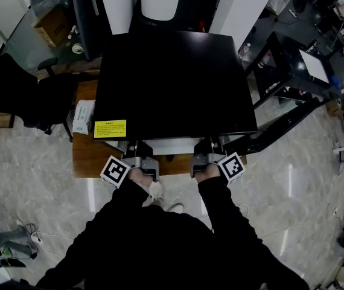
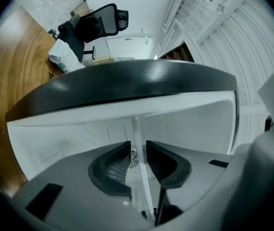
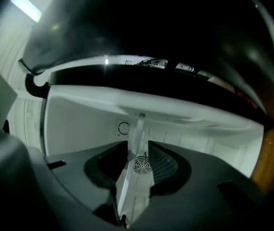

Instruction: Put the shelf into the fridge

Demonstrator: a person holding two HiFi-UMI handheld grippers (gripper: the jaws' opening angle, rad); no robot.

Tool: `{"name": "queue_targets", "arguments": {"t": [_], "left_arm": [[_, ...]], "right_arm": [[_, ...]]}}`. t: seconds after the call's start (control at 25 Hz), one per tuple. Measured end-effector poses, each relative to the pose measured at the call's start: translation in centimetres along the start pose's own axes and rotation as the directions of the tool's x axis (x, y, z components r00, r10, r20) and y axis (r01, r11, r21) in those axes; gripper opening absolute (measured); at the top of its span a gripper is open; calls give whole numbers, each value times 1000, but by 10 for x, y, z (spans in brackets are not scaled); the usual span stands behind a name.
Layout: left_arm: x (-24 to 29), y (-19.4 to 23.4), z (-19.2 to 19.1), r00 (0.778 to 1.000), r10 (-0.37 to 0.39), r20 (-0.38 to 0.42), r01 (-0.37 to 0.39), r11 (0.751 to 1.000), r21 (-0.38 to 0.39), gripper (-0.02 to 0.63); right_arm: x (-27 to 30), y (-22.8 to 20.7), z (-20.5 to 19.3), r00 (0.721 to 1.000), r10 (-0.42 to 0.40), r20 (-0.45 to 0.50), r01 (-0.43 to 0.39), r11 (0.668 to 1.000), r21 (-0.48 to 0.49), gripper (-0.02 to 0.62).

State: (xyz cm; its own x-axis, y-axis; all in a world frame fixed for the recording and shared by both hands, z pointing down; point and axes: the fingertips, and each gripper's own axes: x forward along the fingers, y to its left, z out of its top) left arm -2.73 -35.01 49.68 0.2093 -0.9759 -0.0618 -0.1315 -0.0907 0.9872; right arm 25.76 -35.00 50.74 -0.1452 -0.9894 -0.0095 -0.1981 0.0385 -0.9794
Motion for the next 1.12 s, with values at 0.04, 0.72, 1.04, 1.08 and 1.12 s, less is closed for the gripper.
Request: {"name": "queue_targets", "arguments": {"t": [0.04, 0.72, 1.04, 1.08, 1.12], "left_arm": [[-8, -2, -5, 1000, -9, -23, 9, 1000, 18, 95], [-159, -98, -82, 861, 2, -509, 448, 472, 759, 6], [-182, -132, -107, 815, -15, -580, 544, 365, 755, 6], [-184, -132, -108, 812, -16, -583, 549, 359, 755, 6], [-185, -132, -109, 810, -15, -586, 553, 352, 755, 6]], "right_arm": [[-12, -1, -4, 1000, -1, -24, 1, 1000, -19, 132], [-162, 127, -98, 805, 131, -578, -550, 531, -645, 2], [-187, 148, -116, 762, 141, -632, -633, 373, -679, 2], [-188, 148, -117, 760, 141, -635, -635, 368, -679, 2], [-190, 147, -117, 760, 139, -635, -636, 366, -680, 2]]}}
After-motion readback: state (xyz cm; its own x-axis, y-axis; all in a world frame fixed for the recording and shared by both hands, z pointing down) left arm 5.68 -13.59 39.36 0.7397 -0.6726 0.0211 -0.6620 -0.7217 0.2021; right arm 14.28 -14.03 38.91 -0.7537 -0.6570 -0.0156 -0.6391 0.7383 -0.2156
